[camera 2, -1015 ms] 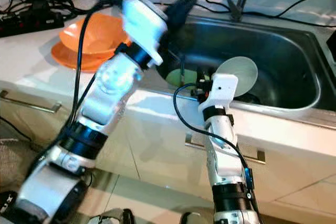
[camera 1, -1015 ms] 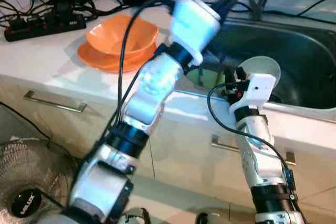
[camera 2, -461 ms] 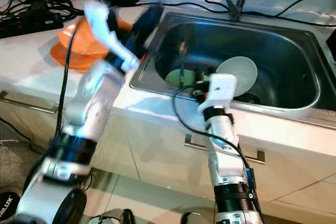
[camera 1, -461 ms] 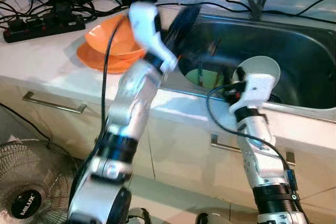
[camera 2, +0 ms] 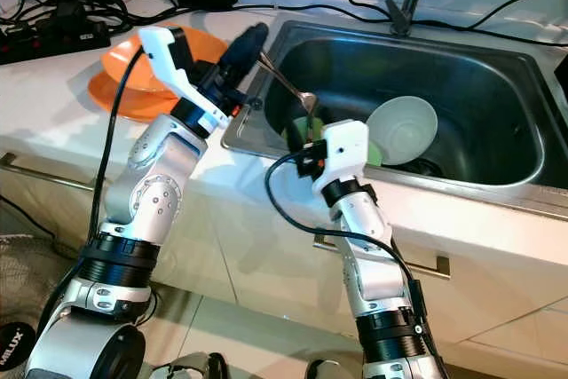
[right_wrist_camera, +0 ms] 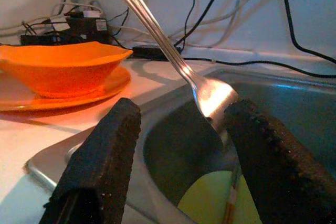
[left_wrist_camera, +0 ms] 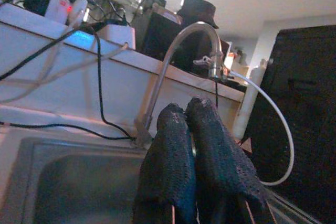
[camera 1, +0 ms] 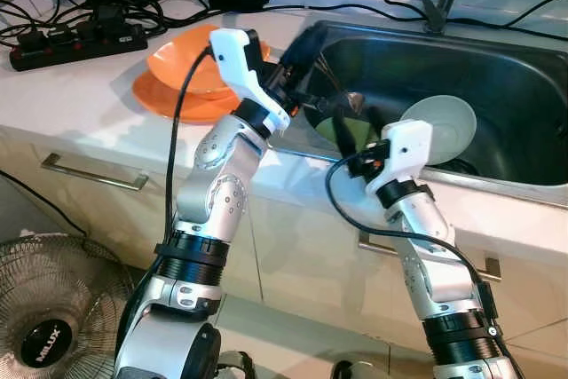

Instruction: Kitchen organization

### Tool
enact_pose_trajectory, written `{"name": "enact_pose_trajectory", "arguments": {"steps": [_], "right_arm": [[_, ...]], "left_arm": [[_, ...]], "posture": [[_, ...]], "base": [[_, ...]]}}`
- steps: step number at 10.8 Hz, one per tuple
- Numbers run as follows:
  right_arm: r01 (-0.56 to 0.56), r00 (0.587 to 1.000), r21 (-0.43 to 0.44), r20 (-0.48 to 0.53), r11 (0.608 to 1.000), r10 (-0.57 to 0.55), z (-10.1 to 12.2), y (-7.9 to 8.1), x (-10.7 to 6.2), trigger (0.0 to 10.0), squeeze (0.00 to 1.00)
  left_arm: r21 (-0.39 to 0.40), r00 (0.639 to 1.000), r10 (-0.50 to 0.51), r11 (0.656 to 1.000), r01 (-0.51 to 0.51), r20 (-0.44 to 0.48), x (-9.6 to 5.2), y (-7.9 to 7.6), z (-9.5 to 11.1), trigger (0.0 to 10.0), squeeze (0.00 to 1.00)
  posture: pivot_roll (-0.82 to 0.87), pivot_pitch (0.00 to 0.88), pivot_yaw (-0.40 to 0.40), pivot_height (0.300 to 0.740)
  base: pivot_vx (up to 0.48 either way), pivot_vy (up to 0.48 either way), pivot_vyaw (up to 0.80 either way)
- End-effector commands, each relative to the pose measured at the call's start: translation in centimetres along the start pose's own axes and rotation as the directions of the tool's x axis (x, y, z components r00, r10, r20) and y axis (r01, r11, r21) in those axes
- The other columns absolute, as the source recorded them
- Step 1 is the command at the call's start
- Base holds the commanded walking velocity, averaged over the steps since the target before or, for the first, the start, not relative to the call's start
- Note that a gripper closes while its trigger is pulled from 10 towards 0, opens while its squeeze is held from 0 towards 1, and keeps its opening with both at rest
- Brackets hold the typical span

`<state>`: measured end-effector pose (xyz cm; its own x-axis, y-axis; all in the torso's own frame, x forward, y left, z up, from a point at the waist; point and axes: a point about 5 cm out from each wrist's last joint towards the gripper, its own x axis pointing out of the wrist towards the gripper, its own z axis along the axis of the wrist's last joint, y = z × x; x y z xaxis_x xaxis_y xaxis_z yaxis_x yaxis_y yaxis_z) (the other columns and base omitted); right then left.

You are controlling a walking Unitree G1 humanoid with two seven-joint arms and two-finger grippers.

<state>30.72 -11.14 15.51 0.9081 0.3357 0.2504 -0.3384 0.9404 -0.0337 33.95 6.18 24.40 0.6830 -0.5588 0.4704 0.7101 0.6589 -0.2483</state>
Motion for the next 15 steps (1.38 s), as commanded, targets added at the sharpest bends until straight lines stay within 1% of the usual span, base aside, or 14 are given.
{"name": "enact_pose_trajectory", "arguments": {"steps": [1,5,7,10,11,13,15], "right_arm": [[-0.015,0.999,-0.002,0.038,1.0,0.015,1.0,0.2,0.2,10.0,0.0],[0.014,0.998,-0.009,0.069,1.0,-0.014,1.8,0.0,0.6,10.0,0.0],[-0.004,0.999,0.001,0.043,1.0,0.004,1.0,0.4,0.6,10.0,0.0],[-0.015,0.999,0.006,0.034,1.0,0.014,0.7,0.8,0.8,10.0,0.0],[-0.013,0.999,0.007,0.031,1.0,0.012,0.6,0.9,0.9,10.0,0.0],[0.014,1.0,-0.003,0.016,1.0,-0.014,0.2,0.5,0.9,10.0,0.0],[0.033,0.999,-0.006,0.007,0.999,-0.033,-0.1,0.2,1.0,0.0,0.0]], "left_arm": [[0.006,1.0,-0.023,1.0,0.023,-0.011,-0.2,-0.3,0.0,10.0,0.0],[-0.008,0.996,-0.045,0.999,0.045,-0.073,-0.4,-0.8,-1.1,10.0,0.0],[-0.016,0.993,-0.07,0.998,0.069,-0.097,-0.4,-1.4,-1.6,10.0,0.0],[-0.031,0.989,-0.098,0.995,0.095,-0.113,-0.5,-2.1,-2.0,10.0,0.0],[-0.033,0.987,-0.106,0.994,0.103,-0.12,-0.6,-2.3,-2.1,10.0,0.0],[-0.024,0.984,-0.113,0.994,0.111,-0.137,-0.7,-2.3,-2.2,10.0,0.0],[-0.037,0.983,-0.122,0.992,0.118,-0.139,-0.9,-2.4,-2.2,10.0,0.0]], "posture": [[0.0,0.073,0.051,0.74],[0.01,0.076,0.058,0.74],[0.01,0.077,0.059,0.74],[0.02,0.076,0.06,0.74],[0.02,0.071,0.059,0.74],[0.03,0.061,0.057,0.74],[0.03,0.045,0.057,0.74]], "base": [[0.0,0.0,0.0],[0.0,0.0,0.0],[0.0,0.0,0.0],[0.0,0.0,0.0],[0.0,0.0,0.0],[0.0,0.0,0.0],[0.0,0.0,0.0]]}}
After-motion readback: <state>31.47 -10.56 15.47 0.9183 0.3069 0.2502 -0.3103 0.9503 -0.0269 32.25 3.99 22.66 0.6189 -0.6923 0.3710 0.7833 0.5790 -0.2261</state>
